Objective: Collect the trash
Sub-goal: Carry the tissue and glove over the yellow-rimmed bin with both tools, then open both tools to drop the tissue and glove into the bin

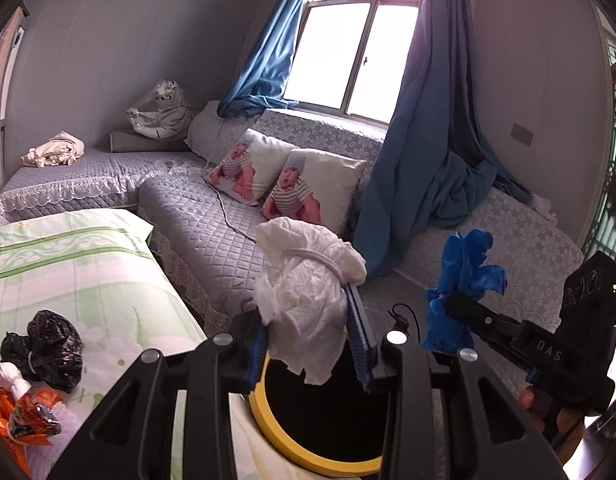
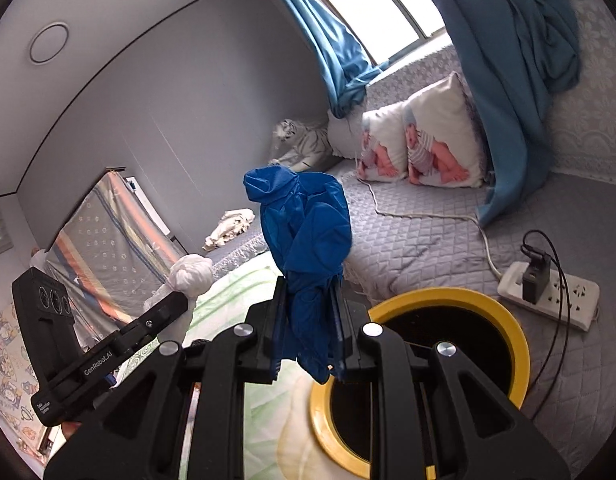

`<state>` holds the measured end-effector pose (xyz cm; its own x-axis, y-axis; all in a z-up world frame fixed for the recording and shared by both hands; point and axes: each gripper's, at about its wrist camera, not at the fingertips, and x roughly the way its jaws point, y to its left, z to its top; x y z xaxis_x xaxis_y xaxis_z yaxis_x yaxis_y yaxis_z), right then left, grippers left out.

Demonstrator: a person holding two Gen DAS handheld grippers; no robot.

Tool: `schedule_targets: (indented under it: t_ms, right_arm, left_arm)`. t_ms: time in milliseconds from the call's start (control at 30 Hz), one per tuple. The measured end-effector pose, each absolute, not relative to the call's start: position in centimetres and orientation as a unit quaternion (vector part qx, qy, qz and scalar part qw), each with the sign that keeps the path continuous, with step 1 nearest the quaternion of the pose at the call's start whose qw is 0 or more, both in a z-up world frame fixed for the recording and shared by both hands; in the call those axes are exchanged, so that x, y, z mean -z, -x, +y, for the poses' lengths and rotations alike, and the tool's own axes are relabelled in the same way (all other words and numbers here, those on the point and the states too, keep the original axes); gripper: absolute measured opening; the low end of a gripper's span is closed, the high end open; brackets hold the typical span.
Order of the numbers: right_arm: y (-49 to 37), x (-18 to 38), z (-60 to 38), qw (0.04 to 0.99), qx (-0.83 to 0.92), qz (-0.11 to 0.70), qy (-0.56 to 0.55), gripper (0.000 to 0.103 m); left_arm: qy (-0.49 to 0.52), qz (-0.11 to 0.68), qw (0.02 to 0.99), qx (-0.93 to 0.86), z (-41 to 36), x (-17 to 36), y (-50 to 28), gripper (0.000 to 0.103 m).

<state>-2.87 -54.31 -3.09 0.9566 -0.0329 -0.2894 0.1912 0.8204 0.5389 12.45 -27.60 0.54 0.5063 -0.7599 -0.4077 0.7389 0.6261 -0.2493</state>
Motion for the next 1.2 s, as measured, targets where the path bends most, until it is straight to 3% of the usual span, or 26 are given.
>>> schedule_targets:
  t_ms: [1200]
  right_arm:
    - [-1.3,12.2,-59.3,0.885,0.135,0.241,-0.375,0.023]
  left_arm:
    - [-0.028,0.377,0.814,0.442,-34.3,9.6,-16.8,0.037]
